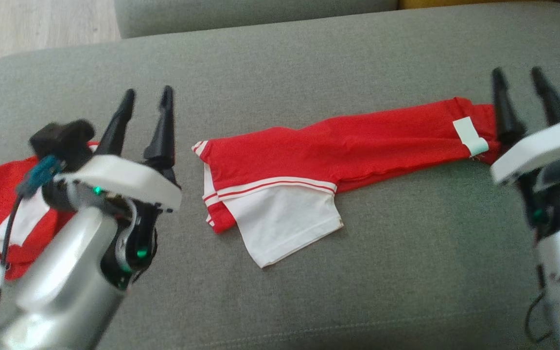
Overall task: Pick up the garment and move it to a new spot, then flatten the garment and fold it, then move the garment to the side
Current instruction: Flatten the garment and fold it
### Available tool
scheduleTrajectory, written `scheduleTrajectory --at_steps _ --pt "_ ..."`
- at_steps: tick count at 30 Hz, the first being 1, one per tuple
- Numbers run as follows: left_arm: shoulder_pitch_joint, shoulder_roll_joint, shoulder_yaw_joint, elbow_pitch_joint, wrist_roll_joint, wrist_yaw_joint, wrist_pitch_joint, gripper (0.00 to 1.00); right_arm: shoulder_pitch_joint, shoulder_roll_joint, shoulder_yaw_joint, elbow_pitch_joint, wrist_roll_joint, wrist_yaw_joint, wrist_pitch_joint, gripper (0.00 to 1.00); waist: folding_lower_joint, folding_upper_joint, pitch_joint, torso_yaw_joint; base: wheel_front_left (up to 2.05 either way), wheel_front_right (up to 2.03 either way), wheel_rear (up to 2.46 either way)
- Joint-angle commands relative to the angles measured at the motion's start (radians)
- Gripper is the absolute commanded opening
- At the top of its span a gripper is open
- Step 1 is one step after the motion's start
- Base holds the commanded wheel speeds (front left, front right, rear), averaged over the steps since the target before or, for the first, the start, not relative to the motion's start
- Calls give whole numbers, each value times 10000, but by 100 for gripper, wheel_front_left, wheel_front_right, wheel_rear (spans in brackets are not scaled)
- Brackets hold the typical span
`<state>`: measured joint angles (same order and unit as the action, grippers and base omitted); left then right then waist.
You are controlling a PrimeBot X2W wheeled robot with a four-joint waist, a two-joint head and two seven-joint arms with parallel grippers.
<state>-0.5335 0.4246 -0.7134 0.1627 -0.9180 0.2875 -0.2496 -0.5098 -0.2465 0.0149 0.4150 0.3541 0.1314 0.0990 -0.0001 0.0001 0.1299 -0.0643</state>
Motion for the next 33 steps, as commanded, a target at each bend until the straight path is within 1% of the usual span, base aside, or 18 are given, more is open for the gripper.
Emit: scheduleTrajectory --at_steps 1,5,8,12,13,14,15,16,18,24,27,29,33 --pt "329 -157 1326 -521 632 -79 -117 100 269 133 453 -711 -47 -7 -466 100 1 -1 -115 -26 0 0 0" --pt "1626 -1006 2549 -748 1695 -676 -119 100 1062 413 765 -1004 -393 -7 -1162 100 1 -1 -236 -68 0 0 0" --pt "2335 -1548 3166 -696 2317 -1187 -120 100 1407 605 836 -961 -660 -7 -1448 100 1 -1 -274 -92 0 0 0" --pt "2776 -2027 3614 -454 2967 -1840 -121 100 1539 720 833 -846 -908 -7 -1603 100 1 -1 -287 -47 0 0 0" --pt "2809 -2122 3686 -392 3091 -1982 -121 100 1525 724 801 -810 -952 -7 -1600 100 1 -1 -274 -19 0 0 0" --pt "2809 -2122 3686 -392 3091 -1982 -121 100 1525 724 801 -810 -952 -7 -1600 100 1 -1 -274 -19 0 0 0" --pt "2825 -2205 3739 -330 3201 -2114 -121 100 1496 722 770 -775 -991 -7 -1581 100 1 -1 -243 15 0 0 0" --pt "2815 -2340 3819 -196 3395 -2336 -121 100 1399 710 698 -656 -1065 -7 -1457 100 1 -1 -160 88 0 0 0" --pt "2782 -2462 3901 -82 3551 -2513 -121 100 1266 719 571 -422 -1085 -7 -1180 100 1 -1 -47 173 0 0 0" --pt "2617 -2729 4182 142 3878 -2880 -121 100 568 853 -58 574 -504 -7 128 100 1 -1 486 501 0 0 0" --pt "2491 -2814 4238 256 4017 -3042 -121 100 102 746 -720 1262 -744 -7 587 100 1 -1 791 696 0 0 0" --pt "2394 -2869 4275 313 4090 -3142 -121 100 -266 749 -1425 1753 -973 -7 787 100 1 -1 983 819 0 0 0" --pt "2241 -3030 4473 422 4040 -3242 -122 100 -887 694 -2519 2636 -1963 -7 1181 100 1 -1 1310 1013 0 0 0"
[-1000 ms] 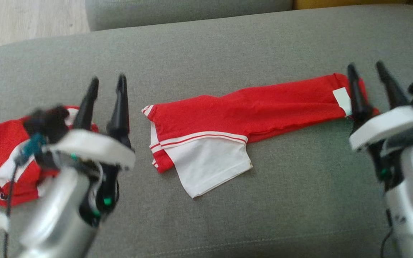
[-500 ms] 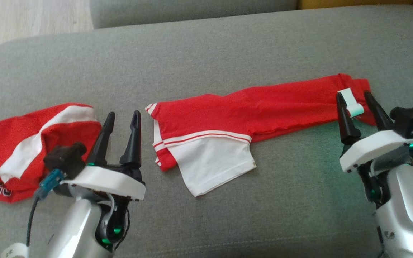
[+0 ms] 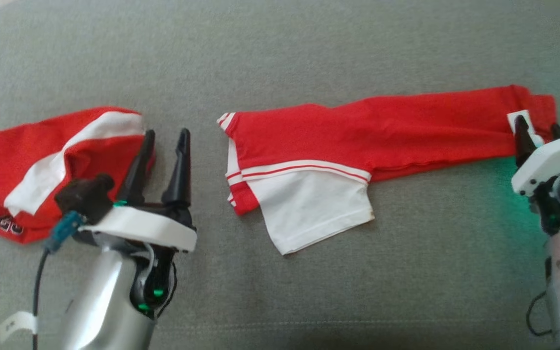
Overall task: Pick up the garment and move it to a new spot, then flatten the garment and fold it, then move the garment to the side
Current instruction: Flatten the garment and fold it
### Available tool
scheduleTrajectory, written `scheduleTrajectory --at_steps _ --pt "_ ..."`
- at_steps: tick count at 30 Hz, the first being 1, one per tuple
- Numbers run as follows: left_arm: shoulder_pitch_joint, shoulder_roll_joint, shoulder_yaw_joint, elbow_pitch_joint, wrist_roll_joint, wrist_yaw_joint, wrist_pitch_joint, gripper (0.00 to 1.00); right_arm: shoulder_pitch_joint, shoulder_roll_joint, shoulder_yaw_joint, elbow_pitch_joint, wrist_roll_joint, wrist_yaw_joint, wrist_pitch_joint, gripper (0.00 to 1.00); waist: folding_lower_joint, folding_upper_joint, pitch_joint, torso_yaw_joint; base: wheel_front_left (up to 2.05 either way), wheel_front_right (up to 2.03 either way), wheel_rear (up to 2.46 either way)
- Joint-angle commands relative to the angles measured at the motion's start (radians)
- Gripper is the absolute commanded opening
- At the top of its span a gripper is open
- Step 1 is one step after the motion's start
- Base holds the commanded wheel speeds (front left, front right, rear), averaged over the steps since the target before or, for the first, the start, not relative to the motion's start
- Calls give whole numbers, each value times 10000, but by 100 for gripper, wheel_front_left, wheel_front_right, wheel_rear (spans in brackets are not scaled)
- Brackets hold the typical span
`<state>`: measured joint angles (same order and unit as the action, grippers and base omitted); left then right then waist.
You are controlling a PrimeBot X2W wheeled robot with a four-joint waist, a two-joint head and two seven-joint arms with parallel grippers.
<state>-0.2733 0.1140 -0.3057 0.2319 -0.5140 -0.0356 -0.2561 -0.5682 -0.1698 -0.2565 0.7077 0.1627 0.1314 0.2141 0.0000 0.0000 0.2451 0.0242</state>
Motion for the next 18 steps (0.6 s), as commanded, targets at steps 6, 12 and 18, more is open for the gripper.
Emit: scheduleTrajectory --at_steps 6,12,18 --pt "-744 -35 642 -248 -258 -112 -56 100 -999 -58 -1249 455 -1306 -7 334 100 0 0 550 247 0 0 0" --pt "-1021 -52 759 -272 -257 -124 -57 100 -1514 289 -2334 770 -2219 -7 295 100 0 0 794 170 0 0 0" --pt "-1113 -59 834 -292 -210 -154 -57 100 -1846 586 -2682 961 -2550 -7 305 100 0 0 1016 23 0 0 0"
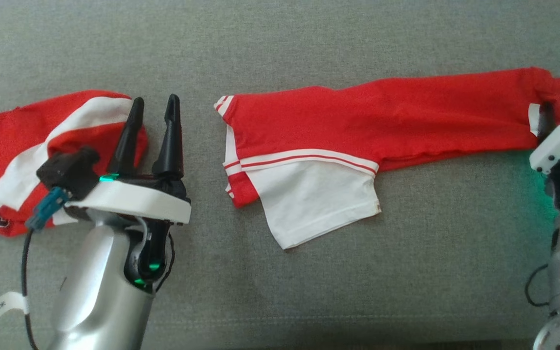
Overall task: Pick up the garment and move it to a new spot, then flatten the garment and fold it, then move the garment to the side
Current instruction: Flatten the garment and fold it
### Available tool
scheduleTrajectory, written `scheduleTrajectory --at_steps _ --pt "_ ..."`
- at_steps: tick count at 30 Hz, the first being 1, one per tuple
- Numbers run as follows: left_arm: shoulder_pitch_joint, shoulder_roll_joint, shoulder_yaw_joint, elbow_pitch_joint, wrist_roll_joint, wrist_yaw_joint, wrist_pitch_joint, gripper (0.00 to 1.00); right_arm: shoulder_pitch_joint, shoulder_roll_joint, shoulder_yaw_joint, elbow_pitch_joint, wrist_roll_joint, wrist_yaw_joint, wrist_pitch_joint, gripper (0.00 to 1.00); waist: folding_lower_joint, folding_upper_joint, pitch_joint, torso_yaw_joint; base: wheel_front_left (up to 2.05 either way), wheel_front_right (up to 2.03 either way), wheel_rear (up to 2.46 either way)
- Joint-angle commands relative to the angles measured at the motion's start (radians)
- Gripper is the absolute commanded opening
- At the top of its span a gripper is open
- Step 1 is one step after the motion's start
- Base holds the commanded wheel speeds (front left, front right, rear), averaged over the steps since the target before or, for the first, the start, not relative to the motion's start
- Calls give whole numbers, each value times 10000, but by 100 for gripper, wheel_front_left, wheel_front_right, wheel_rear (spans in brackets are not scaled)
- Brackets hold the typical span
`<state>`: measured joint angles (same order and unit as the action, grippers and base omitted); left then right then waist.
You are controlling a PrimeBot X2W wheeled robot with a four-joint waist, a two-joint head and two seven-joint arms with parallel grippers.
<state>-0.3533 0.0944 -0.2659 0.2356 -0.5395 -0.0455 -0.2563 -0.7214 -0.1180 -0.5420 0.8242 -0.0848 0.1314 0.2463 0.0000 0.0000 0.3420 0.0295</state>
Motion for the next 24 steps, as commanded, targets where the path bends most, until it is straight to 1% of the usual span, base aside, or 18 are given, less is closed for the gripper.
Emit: scheduleTrajectory --at_steps 1,9,15,16,17,21,24 --pt "-333 139 450 -342 47 -55 -55 100 -369 103 180 -201 -56 -7 -56 100 0 0 105 -50 0 0 0" --pt "-517 287 577 -426 -12 -59 -44 100 -556 231 341 -204 399 -7 -183 100 0 0 539 -149 0 0 0" --pt "-719 428 760 -471 -80 18 -43 100 -547 344 498 -170 1065 -7 145 100 0 0 633 -216 0 0 0" --pt "-748 439 786 -483 -91 28 -43 100 -535 348 483 -162 1165 -7 249 28 0 0 623 -217 0 0 0" --pt "-769 448 809 -493 -101 37 -43 100 -522 347 468 -161 1254 -7 350 0 0 0 605 -216 0 0 0" --pt "-750 471 882 -470 -133 58 -45 100 -403 227 390 -237 1455 -7 633 0 0 0 426 -212 0 0 0" --pt "-665 480 929 -433 -154 68 -47 100 -309 15 96 -368 1330 -7 685 0 0 0 260 -217 0 0 0"
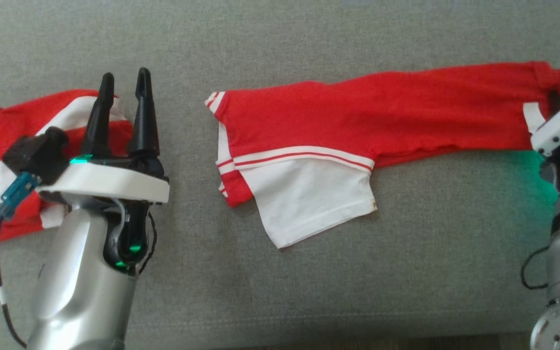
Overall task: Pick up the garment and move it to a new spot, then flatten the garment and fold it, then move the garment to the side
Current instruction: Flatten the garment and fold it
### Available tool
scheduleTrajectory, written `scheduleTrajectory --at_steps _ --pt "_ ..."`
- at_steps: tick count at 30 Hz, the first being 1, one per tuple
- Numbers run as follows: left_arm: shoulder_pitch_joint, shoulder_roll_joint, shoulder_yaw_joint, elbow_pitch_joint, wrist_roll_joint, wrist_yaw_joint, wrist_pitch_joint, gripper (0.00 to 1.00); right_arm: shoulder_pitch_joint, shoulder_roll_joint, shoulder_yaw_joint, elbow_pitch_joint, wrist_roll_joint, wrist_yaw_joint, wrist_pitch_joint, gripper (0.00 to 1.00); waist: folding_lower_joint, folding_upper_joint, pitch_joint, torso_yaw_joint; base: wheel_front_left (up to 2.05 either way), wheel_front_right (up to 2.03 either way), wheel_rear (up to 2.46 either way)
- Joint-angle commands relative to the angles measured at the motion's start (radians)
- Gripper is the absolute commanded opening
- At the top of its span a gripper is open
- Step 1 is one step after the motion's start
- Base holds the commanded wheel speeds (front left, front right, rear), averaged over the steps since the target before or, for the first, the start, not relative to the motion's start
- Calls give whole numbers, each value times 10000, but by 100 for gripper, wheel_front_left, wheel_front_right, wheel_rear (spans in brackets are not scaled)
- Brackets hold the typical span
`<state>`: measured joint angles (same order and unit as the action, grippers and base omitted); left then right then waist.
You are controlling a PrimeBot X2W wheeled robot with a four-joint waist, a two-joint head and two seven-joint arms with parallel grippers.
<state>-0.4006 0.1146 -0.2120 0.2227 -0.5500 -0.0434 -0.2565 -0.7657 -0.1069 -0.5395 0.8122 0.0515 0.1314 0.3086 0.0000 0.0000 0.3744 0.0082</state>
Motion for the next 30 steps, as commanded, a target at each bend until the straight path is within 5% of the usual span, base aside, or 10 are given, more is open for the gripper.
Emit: scheduleTrajectory --at_steps 1,8,12,16,22,30 --pt "-157 276 406 -295 -54 51 -46 100 155 -172 -88 -301 -137 -7 43 0 0 0 -125 -8 0 0 0" --pt "57 200 420 -291 -57 75 -48 100 256 -561 -1861 -1075 -2120 -7 -275 0 0 0 -514 1 0 0 0" --pt "198 151 390 -273 -50 79 -49 100 137 -155 -2346 -1587 -3457 -7 -543 0 0 0 -729 20 0 0 0" --pt "370 82 386 -212 -68 76 -50 100 -111 311 -2512 -1488 -3558 -7 -534 0 0 0 -1027 22 0 0 0" --pt "687 -69 422 -119 -73 69 -51 100 -271 545 -1585 -1170 -2727 -7 -737 0 0 0 -1721 11 0 0 0" --pt "1280 -217 413 57 -75 58 -52 100 -101 563 808 -447 -229 -7 -955 0 0 0 -2783 144 0 0 0"
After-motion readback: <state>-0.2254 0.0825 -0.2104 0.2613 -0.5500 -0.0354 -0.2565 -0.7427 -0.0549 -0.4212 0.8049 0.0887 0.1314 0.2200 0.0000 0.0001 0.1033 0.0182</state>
